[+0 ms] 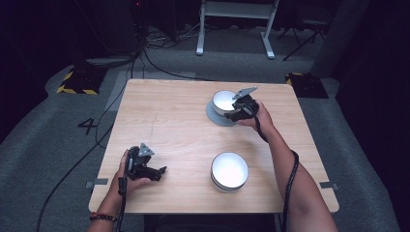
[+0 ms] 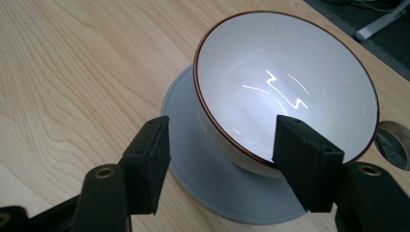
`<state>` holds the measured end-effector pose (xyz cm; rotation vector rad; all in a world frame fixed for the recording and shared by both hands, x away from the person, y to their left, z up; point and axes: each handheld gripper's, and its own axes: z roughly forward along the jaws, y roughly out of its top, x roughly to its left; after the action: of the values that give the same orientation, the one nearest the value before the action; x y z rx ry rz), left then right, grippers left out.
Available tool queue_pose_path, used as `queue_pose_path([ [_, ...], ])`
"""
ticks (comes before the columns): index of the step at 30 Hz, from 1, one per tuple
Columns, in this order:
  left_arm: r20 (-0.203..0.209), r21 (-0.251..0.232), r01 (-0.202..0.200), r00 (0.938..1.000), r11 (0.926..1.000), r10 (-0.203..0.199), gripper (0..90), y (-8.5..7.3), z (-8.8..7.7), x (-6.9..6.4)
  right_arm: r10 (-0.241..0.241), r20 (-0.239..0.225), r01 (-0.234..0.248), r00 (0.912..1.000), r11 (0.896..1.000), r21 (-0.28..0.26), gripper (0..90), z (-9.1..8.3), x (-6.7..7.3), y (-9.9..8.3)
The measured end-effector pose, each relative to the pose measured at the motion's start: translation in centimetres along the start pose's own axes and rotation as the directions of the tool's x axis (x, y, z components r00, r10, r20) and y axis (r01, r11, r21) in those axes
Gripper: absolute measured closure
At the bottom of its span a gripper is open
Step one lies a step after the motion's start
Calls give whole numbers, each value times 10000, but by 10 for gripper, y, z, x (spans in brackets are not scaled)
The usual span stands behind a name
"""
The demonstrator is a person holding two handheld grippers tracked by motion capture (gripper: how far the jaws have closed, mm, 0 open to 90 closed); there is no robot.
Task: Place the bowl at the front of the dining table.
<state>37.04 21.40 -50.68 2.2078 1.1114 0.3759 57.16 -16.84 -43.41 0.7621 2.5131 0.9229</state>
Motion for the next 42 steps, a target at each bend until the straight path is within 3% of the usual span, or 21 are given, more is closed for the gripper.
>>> queue_pose_path([
  [12,-4,-28,11,10000,10000,-11,5,0,0,0,-207,162,209,9997,9996,-164,311,-11,2,-4],
  [17,-5,-23,9,10000,10000,-9,5,0,0,0,-382,246,378,9990,9992,137,280,-16,5,-6],
  [26,-8,-30,12,10000,10000,-12,5,0,0,0,-246,349,245,9991,9997,37,269,-23,8,-12],
  [33,1,-28,16,10000,10000,-16,5,0,0,0,-584,465,581,9972,9983,89,256,-27,9,-15],
  [42,2,0,4,10000,10000,-4,5,0,0,0,-514,569,511,9971,9987,66,233,-34,11,-21],
])
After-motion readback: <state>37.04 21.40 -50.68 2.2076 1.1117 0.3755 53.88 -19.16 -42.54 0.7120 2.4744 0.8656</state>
